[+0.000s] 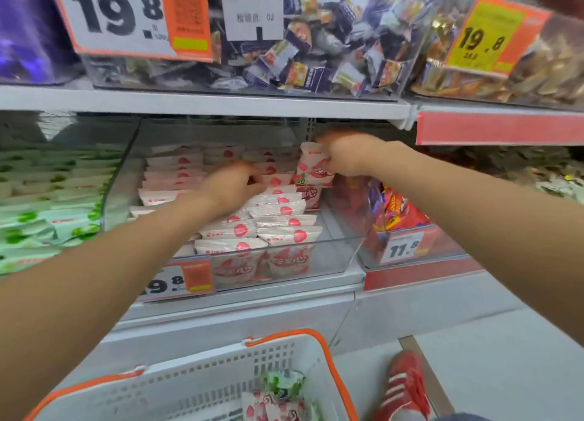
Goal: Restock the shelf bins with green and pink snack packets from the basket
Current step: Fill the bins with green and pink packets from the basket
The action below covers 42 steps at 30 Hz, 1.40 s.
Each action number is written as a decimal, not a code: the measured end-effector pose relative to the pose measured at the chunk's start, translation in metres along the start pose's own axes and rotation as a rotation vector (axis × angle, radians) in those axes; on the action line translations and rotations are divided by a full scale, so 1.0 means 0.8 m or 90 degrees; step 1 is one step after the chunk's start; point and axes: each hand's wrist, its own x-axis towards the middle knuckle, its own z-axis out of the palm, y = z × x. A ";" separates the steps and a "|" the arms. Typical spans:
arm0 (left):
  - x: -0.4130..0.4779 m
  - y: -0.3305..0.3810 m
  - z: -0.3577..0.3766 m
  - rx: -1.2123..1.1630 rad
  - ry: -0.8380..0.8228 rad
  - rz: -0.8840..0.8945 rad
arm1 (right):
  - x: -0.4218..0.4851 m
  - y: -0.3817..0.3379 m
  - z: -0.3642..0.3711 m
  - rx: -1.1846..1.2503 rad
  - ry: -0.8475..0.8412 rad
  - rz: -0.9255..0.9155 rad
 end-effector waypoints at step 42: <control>0.043 0.049 0.017 -0.114 0.048 -0.076 | 0.040 -0.026 0.049 -0.034 -0.057 0.067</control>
